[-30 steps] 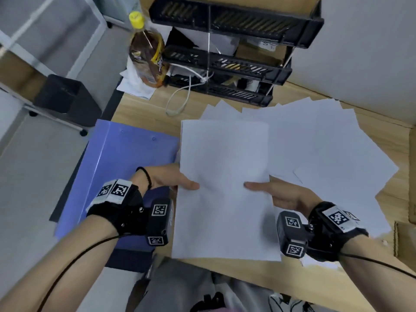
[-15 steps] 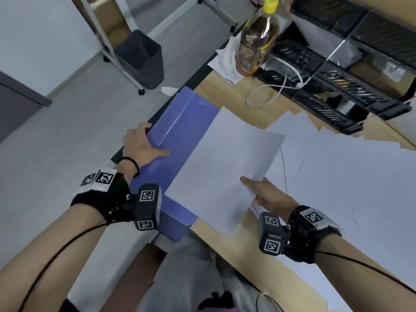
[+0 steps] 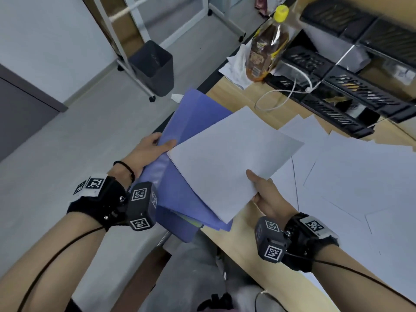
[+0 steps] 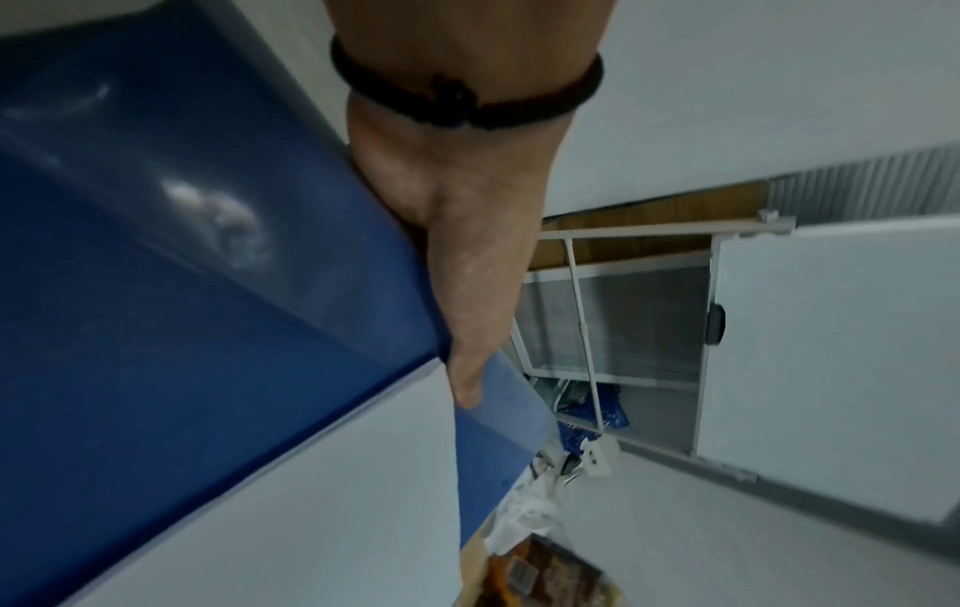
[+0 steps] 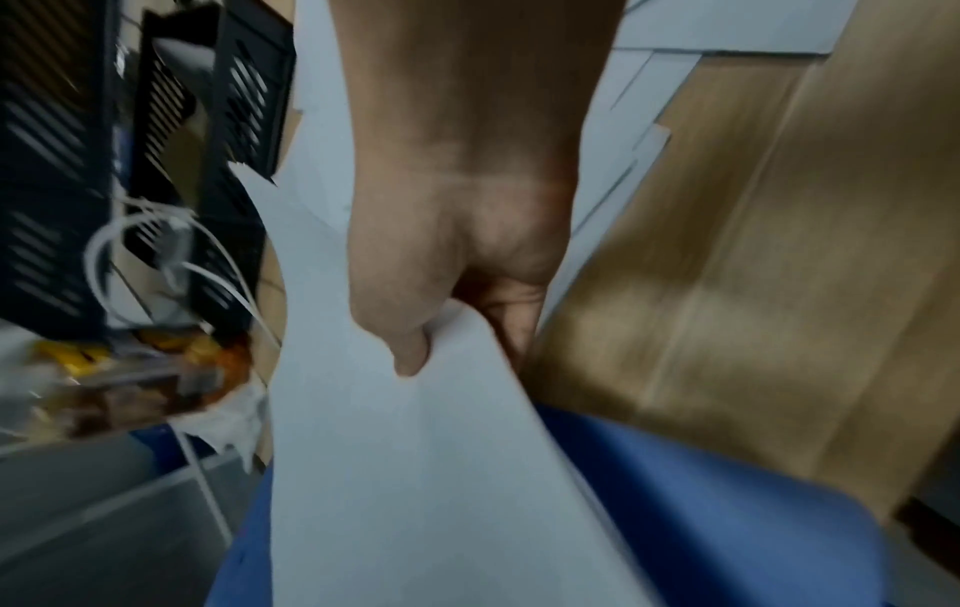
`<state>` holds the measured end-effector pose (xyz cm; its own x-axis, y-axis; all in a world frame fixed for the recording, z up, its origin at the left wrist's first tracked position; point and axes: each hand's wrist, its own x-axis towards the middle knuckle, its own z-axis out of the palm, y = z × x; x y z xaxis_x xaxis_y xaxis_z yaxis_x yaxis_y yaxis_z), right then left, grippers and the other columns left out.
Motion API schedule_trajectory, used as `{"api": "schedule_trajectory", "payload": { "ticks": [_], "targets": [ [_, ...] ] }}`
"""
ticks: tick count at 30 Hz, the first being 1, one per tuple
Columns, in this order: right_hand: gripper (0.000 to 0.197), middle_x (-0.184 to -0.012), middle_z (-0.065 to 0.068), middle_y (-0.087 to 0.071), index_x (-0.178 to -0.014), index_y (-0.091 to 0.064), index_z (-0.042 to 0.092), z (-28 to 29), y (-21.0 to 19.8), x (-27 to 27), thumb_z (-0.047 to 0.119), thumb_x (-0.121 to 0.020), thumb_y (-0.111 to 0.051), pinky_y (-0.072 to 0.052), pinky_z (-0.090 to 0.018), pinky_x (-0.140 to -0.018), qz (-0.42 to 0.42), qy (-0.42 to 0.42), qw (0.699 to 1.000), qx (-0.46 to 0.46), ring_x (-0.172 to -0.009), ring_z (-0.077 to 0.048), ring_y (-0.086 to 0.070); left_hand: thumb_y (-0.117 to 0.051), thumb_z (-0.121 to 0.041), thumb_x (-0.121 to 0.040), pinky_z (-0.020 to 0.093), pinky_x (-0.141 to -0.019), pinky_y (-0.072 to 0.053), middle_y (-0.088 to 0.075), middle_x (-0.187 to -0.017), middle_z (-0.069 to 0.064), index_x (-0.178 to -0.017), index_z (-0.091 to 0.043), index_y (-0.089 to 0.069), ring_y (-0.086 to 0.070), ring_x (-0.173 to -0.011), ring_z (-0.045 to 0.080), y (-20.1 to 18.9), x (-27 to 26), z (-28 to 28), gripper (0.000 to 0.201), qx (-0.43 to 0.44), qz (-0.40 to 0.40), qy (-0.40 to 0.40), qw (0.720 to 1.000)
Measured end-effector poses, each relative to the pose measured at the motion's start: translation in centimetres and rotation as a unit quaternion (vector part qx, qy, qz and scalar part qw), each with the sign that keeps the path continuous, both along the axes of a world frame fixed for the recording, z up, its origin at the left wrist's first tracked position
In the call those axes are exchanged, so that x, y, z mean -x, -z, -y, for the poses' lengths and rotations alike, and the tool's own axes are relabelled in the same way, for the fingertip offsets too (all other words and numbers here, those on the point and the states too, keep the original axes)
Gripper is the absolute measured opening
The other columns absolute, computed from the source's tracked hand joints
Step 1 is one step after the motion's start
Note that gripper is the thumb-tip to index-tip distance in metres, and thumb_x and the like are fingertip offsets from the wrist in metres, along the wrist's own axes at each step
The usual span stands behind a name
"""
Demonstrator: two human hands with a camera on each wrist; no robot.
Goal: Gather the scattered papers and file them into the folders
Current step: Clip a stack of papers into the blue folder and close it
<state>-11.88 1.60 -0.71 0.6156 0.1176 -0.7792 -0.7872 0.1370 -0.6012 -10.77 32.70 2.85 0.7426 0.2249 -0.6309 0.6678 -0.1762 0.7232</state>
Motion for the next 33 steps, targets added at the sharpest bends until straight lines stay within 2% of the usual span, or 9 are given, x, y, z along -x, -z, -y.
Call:
{"api": "schedule_trajectory", "payload": {
  "ticks": [3,6,10,14,20,23,25,27,33],
  "targets": [
    [0.024,-0.108,-0.01,-0.073,-0.117,-0.062,0.008,1.9,-2.4,-0.5,0.021,-0.097,-0.058,-0.058,-0.029,-0.071,0.027,0.023,0.999,-0.036,-0.091,-0.019,-0.071,-0.068,-0.036,-0.084,0.043,-0.09,-0.054,-0.069,-0.113,0.008,-0.111,-0.017,-0.063,-0.067,-0.099,0.026,-1.4,-1.1,1.4,0.033,0.069,0.02,-0.006,0.997],
    [0.027,-0.118,-0.002,-0.072,-0.123,-0.061,0.016,5.5,-4.9,-0.7,0.019,-0.097,-0.058,-0.057,-0.032,-0.09,0.071,0.036,0.996,-0.043,-0.108,-0.018,-0.068,-0.075,-0.041,-0.068,0.034,-0.076,-0.057,-0.074,-0.104,0.002,-0.11,-0.018,-0.064,-0.071,-0.09,0.02,-1.6,-2.2,3.7,0.049,0.163,0.033,0.022,0.986],
    [0.032,-0.122,0.0,-0.07,-0.128,-0.059,0.018,11.5,-7.2,0.7,0.02,-0.096,-0.058,-0.053,-0.035,-0.096,0.105,0.052,0.993,-0.006,-0.112,-0.017,-0.067,-0.085,-0.045,-0.059,0.04,-0.084,-0.056,-0.072,-0.111,0.009,-0.12,-0.009,-0.06,-0.07,-0.097,0.026,-1.0,-3.9,8.9,0.075,0.216,0.004,0.083,0.973],
    [0.039,-0.123,-0.001,-0.07,-0.132,-0.057,0.015,17.6,-8.0,3.8,0.026,-0.095,-0.061,-0.048,-0.039,-0.1,0.106,0.102,0.987,0.064,-0.113,-0.019,-0.066,-0.071,-0.029,-0.075,0.024,-0.065,-0.057,-0.075,-0.097,-0.001,-0.113,-0.012,-0.061,-0.072,-0.079,0.011,0.3,-5.1,16.9,0.042,0.222,0.001,0.131,0.966],
    [0.059,-0.122,0.001,-0.07,-0.133,-0.056,0.017,25.4,-10.1,9.2,0.036,-0.079,-0.069,-0.049,-0.041,-0.1,0.126,0.217,0.961,0.118,-0.114,-0.02,-0.066,-0.063,-0.025,-0.091,0.03,-0.077,-0.056,-0.071,-0.112,0.003,-0.116,-0.016,-0.064,-0.07,-0.091,0.015,2.1,-4.1,28.5,0.026,0.173,-0.024,0.26,0.95],
    [0.04,-0.121,0.001,-0.071,-0.128,-0.06,0.017,27.4,-11.0,10.2,0.027,-0.089,-0.064,-0.048,-0.04,-0.101,0.139,0.254,0.951,0.11,-0.113,-0.019,-0.066,-0.053,-0.017,-0.097,0.018,-0.064,-0.052,-0.071,-0.085,-0.008,-0.105,-0.019,-0.066,-0.065,-0.072,0.004,2.0,-3.0,31.6,0.015,0.129,-0.025,0.314,0.94],
    [0.033,-0.121,0.0,-0.071,-0.127,-0.061,0.016,28.1,-11.1,10.1,0.022,-0.094,-0.061,-0.048,-0.04,-0.1,0.143,0.274,0.947,0.09,-0.113,-0.019,-0.066,-0.049,-0.01,-0.098,0.024,-0.068,-0.051,-0.069,-0.08,-0.006,-0.095,-0.021,-0.064,-0.064,-0.077,0.012,1.8,-2.7,32.2,0.019,0.098,-0.031,0.351,0.931],
    [0.035,-0.123,-0.002,-0.07,-0.13,-0.059,0.013,27.8,-11.2,9.5,0.021,-0.096,-0.059,-0.048,-0.039,-0.101,0.143,0.276,0.949,0.058,-0.115,-0.019,-0.065,-0.05,-0.012,-0.097,0.038,-0.087,-0.054,-0.071,-0.105,0.002,-0.105,-0.021,-0.064,-0.065,-0.101,0.021,0.8,-2.4,32.1,0.018,0.112,-0.055,0.374,0.919],
    [0.039,-0.133,-0.011,-0.063,-0.136,-0.054,0.004,24.8,-11.2,5.3,0.019,-0.099,-0.051,-0.052,-0.033,-0.097,0.112,0.262,0.955,-0.084,-0.123,-0.024,-0.06,-0.062,-0.025,-0.077,0.056,-0.096,-0.045,-0.053,-0.112,0.014,-0.106,-0.014,-0.062,-0.049,-0.106,0.031,-4.7,-2.3,30.9,0.032,0.351,-0.118,0.303,0.878]
  ]
}}
